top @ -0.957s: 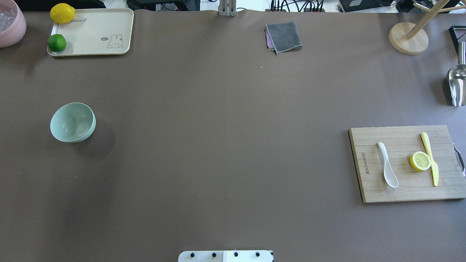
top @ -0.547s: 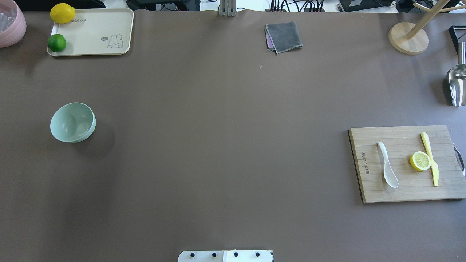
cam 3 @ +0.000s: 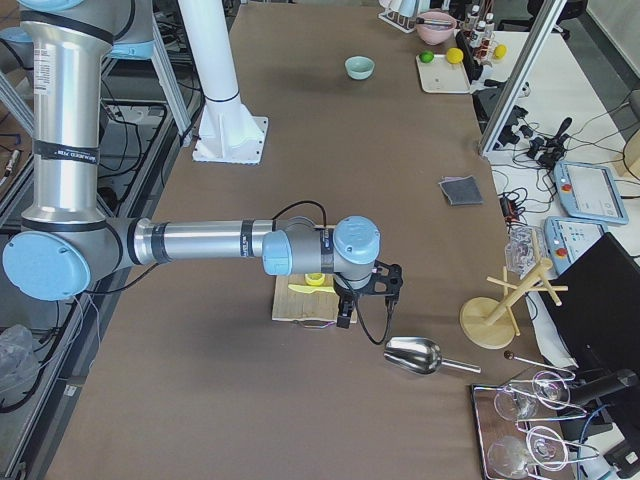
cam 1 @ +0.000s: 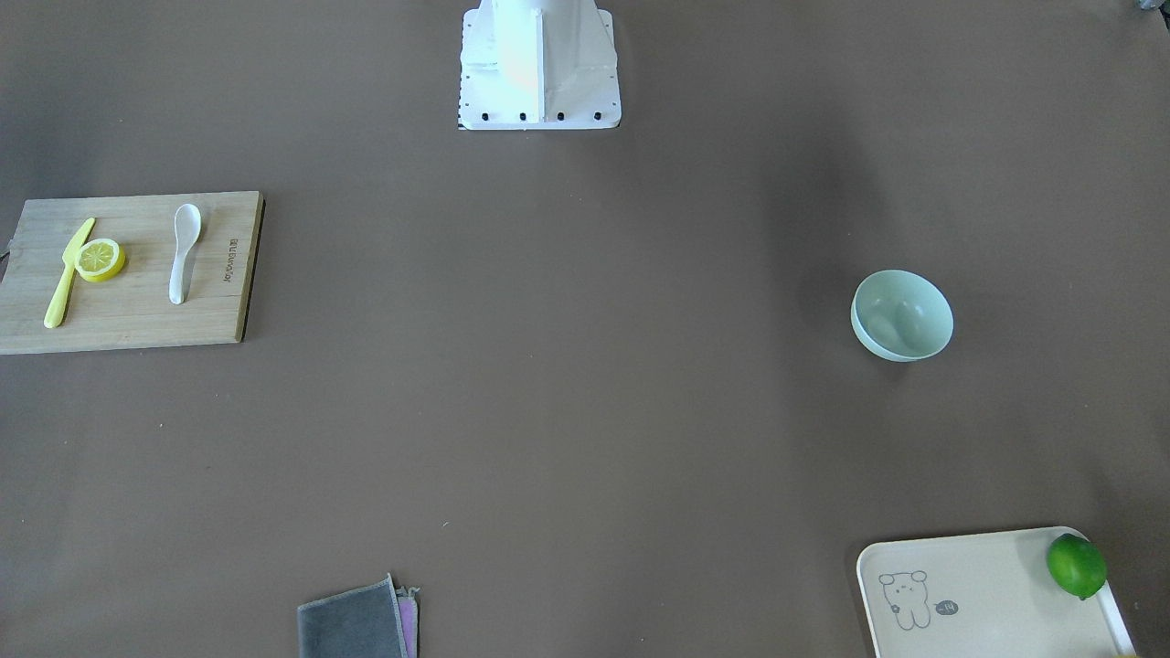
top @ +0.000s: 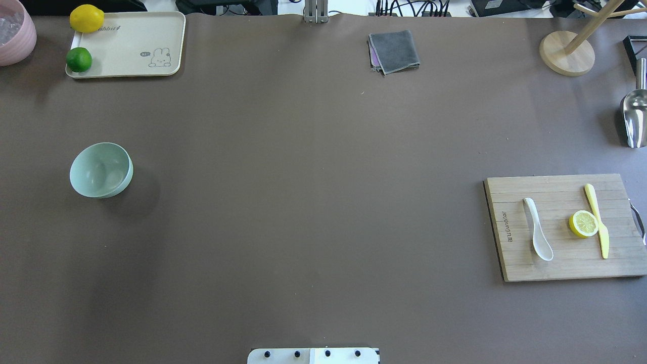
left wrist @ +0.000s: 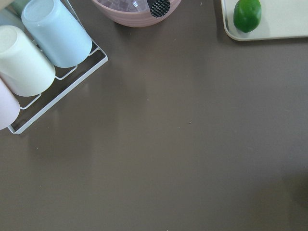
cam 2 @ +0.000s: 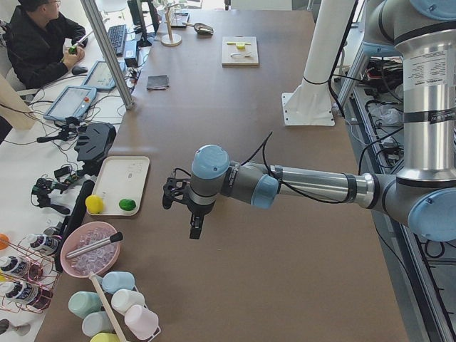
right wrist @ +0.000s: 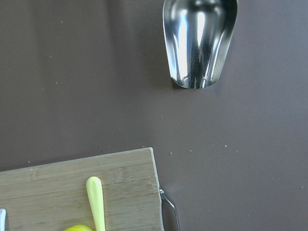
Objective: Place spoon in bowl
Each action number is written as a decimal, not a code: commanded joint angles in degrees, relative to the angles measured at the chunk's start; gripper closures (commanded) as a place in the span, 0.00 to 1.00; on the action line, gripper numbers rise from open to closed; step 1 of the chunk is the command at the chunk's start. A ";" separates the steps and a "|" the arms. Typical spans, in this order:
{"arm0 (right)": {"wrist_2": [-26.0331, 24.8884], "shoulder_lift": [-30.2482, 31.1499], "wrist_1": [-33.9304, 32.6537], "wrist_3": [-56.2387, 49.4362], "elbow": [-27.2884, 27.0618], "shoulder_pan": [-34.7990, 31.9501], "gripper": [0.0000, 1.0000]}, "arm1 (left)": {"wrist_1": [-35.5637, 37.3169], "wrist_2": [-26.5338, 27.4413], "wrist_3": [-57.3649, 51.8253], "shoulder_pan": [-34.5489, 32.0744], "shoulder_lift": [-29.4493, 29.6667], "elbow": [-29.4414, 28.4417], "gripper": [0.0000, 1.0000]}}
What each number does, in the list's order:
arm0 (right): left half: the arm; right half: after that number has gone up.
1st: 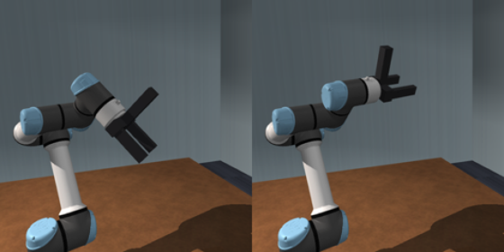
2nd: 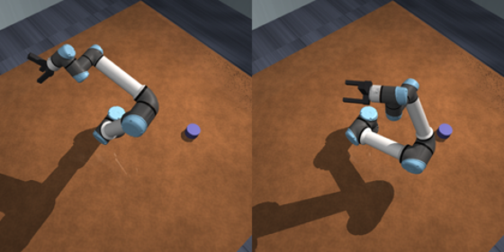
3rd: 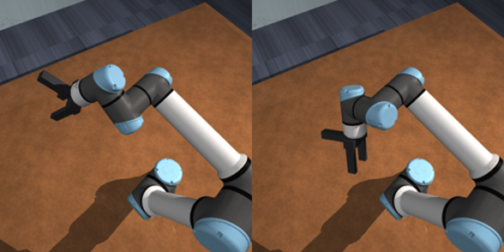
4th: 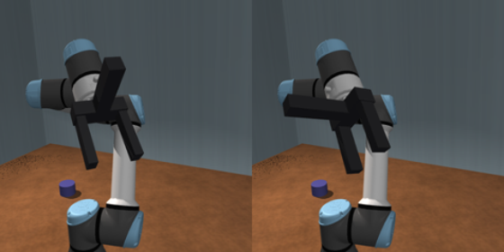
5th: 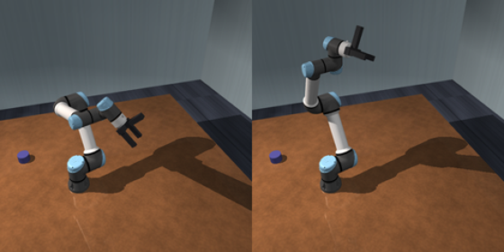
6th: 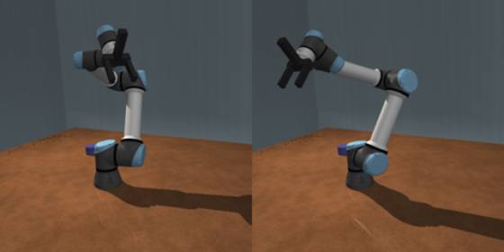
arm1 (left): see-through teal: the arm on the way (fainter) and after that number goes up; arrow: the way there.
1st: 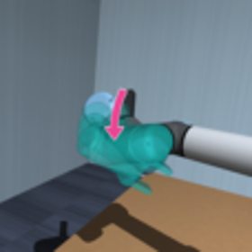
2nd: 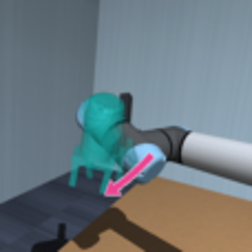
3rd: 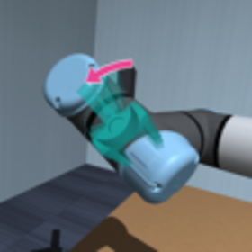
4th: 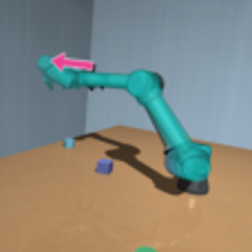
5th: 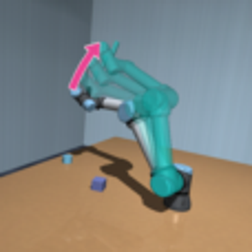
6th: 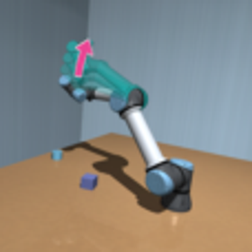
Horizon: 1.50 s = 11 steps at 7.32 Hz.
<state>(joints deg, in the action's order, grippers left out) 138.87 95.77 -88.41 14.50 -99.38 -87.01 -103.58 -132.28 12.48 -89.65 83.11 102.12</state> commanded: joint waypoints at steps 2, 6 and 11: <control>0.52 -0.06 0.26 -0.09 -0.19 0.00 0.00 | -0.30 -0.09 0.00 0.09 0.12 0.53 0.02; 3.07 -4.07 0.43 -0.09 -1.17 1.14 0.00 | -7.32 -1.05 7.51 12.51 5.73 -0.69 0.02; 7.82 -7.01 6.88 -0.09 1.12 6.15 0.00 | -34.30 -0.35 24.47 23.29 13.03 -17.81 0.02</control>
<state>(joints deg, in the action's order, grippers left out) 145.97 88.72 -86.27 14.36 -98.99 -81.60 -133.19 -132.77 29.99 -67.12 94.12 88.82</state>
